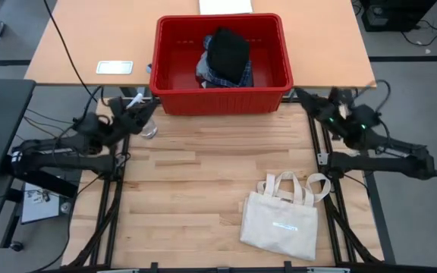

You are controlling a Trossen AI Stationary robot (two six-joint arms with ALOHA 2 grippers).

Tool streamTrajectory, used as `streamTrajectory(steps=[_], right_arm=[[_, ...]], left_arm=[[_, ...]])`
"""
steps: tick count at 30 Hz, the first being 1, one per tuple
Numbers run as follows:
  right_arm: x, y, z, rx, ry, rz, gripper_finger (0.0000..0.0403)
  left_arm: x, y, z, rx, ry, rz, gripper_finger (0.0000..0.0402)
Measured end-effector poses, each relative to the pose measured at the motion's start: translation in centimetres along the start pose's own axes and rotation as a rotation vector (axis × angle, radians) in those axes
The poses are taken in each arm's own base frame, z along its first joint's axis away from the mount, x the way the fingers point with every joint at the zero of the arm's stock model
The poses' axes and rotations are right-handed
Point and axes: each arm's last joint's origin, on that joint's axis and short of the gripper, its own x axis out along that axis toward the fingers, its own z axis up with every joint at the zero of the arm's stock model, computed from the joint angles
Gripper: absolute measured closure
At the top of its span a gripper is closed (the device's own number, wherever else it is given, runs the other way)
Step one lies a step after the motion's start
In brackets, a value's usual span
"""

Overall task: Fold laundry
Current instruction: Remove the black shirt from the red bin

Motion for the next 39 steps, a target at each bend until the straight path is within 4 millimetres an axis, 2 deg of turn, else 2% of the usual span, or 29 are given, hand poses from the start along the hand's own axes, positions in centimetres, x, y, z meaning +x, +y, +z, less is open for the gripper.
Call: streamTrajectory(steps=[4, 9, 14, 20, 25, 29, 34, 39], right_arm=[[4.5, 0.3, 0.6, -0.095, 0.113, -0.184, 0.0244], [9.8, -1.2, 2.0, -0.207, 0.241, -0.326, 0.0244], [14.7, -4.0, 3.6, -0.229, 0.328, -0.313, 0.0244], [19.0, -8.6, 5.8, -0.222, 0.398, -0.286, 0.0244], [21.3, -12.1, 7.3, -0.206, 0.435, -0.271, 0.0242], [22.4, -14.5, 7.7, -0.197, 0.438, -0.302, 0.0223], [22.9, -17.4, 7.5, -0.164, 0.461, -0.35, 0.0168], [22.9, -21.4, 5.9, -0.074, 0.536, -0.458, 0.0093]], left_arm=[[2.2, 0.0, 1.0, 0.034, 0.12, 0.067, 0.0392], [4.9, 0.8, 2.4, 0.059, 0.187, 0.144, 0.0392], [7.0, 2.7, 3.2, 0.069, 0.193, 0.205, 0.0392], [8.9, 5.8, 3.7, 0.026, 0.175, 0.268, 0.0392], [10.5, 7.8, 4.1, 0.007, 0.139, 0.25, 0.0392], [11.7, 9.5, 4.6, 0.007, 0.076, 0.244, 0.0392], [12.6, 12.0, 4.7, -0.015, 0.055, 0.299, 0.0392], [12.7, 12.5, 4.6, -0.023, 0.054, 0.31, 0.0392]])
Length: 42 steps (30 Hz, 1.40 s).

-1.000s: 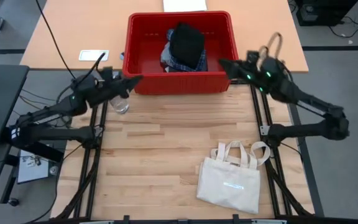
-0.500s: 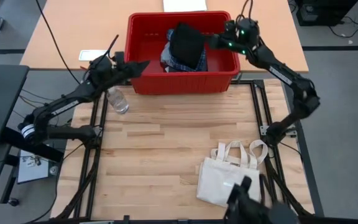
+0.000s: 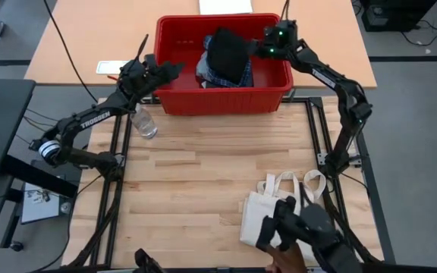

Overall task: Fold laundry
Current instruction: Remove the black shirt from the red bin

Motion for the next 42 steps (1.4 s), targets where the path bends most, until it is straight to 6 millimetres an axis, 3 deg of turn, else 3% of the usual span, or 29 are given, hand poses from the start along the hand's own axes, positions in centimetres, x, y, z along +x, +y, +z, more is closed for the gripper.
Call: streamTrajectory(steps=[5, 11, 20, 25, 33, 42], right_arm=[[3.0, -3.0, -1.7, 0.075, 0.096, -0.02, 0.0035], [5.4, -5.5, -3.6, 0.207, 0.212, -0.002, 0.0007], [3.2, -4.5, -3.3, 0.294, 0.229, -0.125, 0.0007], [2.3, -5.8, -3.1, 0.286, 0.224, -0.227, 0.0008], [2.4, -7.7, -2.0, 0.271, 0.007, -0.219, 0.0007], [3.7, -9.6, -4.4, 0.313, 0.026, -0.139, 0.0007]], left_arm=[[0.0, -0.1, -0.1, 0.023, 0.007, -0.005, 0.0392], [0.0, -0.1, -0.2, 0.023, 0.045, -0.036, 0.0392], [0.0, -0.2, -0.3, 0.009, 0.081, -0.063, 0.0392], [0.0, -0.2, -0.3, 0.007, 0.082, -0.062, 0.0392], [0.0, -0.2, -0.3, 0.022, 0.082, -0.062, 0.0392], [0.0, -0.2, -0.3, 0.026, 0.078, -0.06, 0.0392]])
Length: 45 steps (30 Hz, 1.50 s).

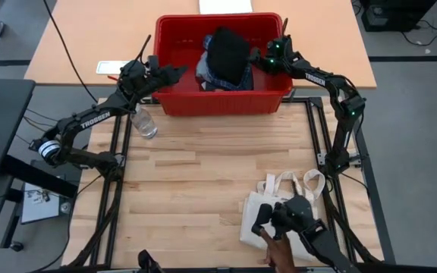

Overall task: Fold laundry
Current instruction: Remove the black shirt from the red bin

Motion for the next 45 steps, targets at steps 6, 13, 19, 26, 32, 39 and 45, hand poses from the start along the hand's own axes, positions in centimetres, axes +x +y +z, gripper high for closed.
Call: streamTrajectory(steps=[6, 13, 19, 26, 32, 39, 45], right_arm=[[1.5, 2.0, -1.3, 0.009, 0.011, 0.05, 0.0007], [1.9, 3.5, -1.8, -0.083, -0.049, 0.016, 0.0009], [2.1, 4.9, -2.0, -0.146, -0.003, 0.212, 0.002], [2.4, 5.7, -2.6, -0.173, -0.011, 0.242, 0.0035], [2.6, 7.5, -3.6, -0.188, -0.004, 0.316, 0.0044], [2.5, 8.6, -3.9, -0.22, 0.003, 0.305, 0.0052], [2.7, 7.2, -4.1, -0.211, 0.061, 0.223, 0.0053]], left_arm=[[0.0, 0.0, 0.0, 0.0, -0.003, 0.002, 0.0392], [0.0, 0.0, 0.0, -0.005, -0.002, 0.001, 0.0392], [0.0, 0.0, 0.0, -0.005, -0.002, 0.002, 0.0392], [0.0, 0.0, 0.0, -0.021, -0.002, 0.002, 0.0392], [0.0, 0.0, 0.0, -0.023, -0.002, 0.002, 0.0392], [0.0, 0.0, 0.0, -0.023, -0.002, 0.002, 0.0392], [0.0, 0.0, 0.0, -0.023, -0.002, 0.002, 0.0392]])
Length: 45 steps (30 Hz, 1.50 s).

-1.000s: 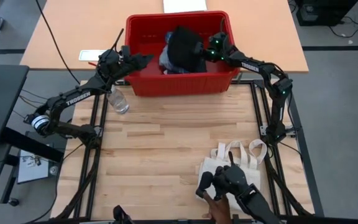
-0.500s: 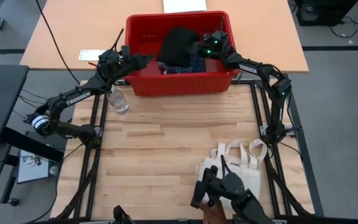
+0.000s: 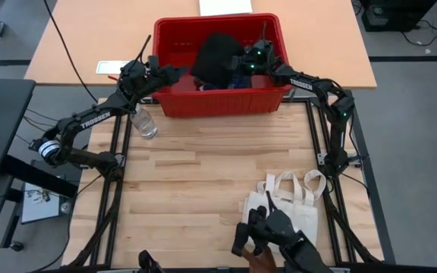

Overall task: Fold laundry
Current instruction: Remove the black shirt from the red bin

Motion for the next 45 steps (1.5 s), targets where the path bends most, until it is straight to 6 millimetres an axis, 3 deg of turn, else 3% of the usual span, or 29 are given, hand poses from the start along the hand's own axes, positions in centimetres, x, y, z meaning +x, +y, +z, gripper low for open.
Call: streamTrajectory(steps=[14, 21, 27, 33, 41, 45], right_arm=[[-1.8, -3.7, 0.4, 0.103, 0.109, -0.187, 0.0053], [-1.7, -3.0, 1.8, -0.009, -0.034, -0.123, 0.0053], [1.7, -5.2, 0.4, 0.111, 0.021, 0.028, 0.0053], [4.6, -5.5, -1.0, 0.132, 0.027, 0.026, 0.0053], [4.9, -5.7, -0.4, 0.085, -0.085, 0.005, 0.0063], [4.9, -5.7, -0.3, 0.053, -0.088, 0.011, 0.0121]], left_arm=[[0.0, 0.0, 0.0, 0.001, 0.0, 0.0, 0.0392], [0.0, 0.0, 0.0, 0.002, 0.0, 0.0, 0.0392], [0.0, 0.0, 0.0, 0.003, -0.001, 0.001, 0.0392], [0.0, 0.0, 0.0, 0.001, -0.001, 0.002, 0.0392], [0.0, 0.0, 0.0, 0.001, -0.001, 0.002, 0.0392], [0.0, 0.0, 0.0, 0.001, -0.001, 0.002, 0.0392]])
